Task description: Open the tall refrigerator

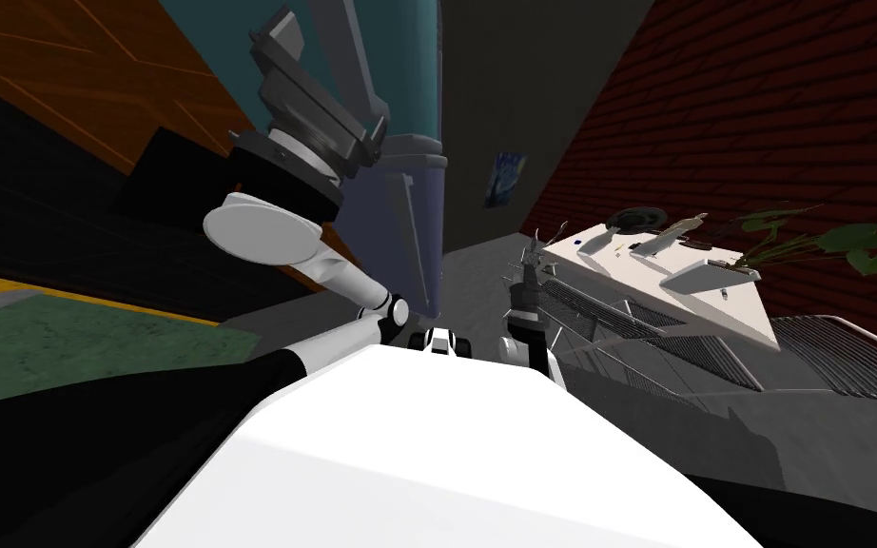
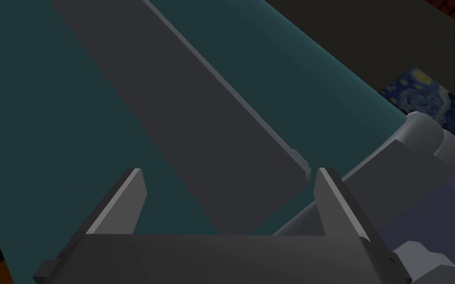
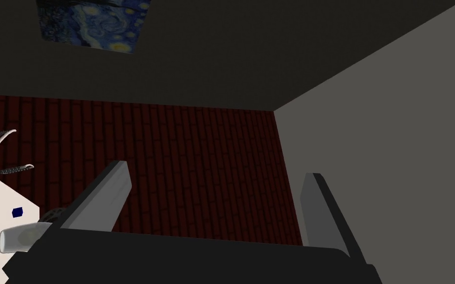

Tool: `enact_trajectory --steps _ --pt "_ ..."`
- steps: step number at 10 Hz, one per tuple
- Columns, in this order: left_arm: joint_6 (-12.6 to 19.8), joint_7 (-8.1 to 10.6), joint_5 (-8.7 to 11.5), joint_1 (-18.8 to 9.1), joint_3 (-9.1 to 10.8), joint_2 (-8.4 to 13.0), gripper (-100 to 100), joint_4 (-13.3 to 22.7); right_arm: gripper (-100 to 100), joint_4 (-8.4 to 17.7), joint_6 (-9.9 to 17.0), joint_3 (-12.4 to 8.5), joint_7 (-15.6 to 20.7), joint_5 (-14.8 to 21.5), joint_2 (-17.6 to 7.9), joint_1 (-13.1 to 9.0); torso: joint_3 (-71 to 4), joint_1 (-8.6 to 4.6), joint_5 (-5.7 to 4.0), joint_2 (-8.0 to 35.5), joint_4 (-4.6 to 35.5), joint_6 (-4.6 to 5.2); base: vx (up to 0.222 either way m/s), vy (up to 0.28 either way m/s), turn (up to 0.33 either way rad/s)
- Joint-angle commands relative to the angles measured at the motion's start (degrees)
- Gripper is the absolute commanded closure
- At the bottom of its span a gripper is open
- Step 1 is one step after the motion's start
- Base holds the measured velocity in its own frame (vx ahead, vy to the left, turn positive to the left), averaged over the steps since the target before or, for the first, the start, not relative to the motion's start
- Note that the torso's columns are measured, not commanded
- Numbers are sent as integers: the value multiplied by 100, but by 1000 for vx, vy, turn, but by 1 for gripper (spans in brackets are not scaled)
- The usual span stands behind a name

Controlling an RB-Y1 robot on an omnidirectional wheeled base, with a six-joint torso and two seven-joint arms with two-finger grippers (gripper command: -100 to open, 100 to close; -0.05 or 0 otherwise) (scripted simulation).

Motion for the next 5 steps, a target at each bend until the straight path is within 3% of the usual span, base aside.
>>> enact_trajectory --steps 1,2,3,5 --pt "207 114 349 -61 212 25 100 -269 0 0 0 0 0 0 1 1 -18 -25 -12 -23 -6 7 -145 164 -26" --pt "385 183 547 -84 298 20 100 -413 0 0 0 0 0 0 0 1 -34 -30 -21 -34 -1 14 -164 171 -73" --pt "441 142 520 -112 296 57 -100 -250 0 0 0 0 0 0 0 1 -17 -43 -27 -19 -4 22 -76 59 24" --pt "535 168 537 -277 362 117 -100 -162 0 -1 -1 2 0 0 3 3 -56 -125 -60 -71 -23 37 0 -53 70"
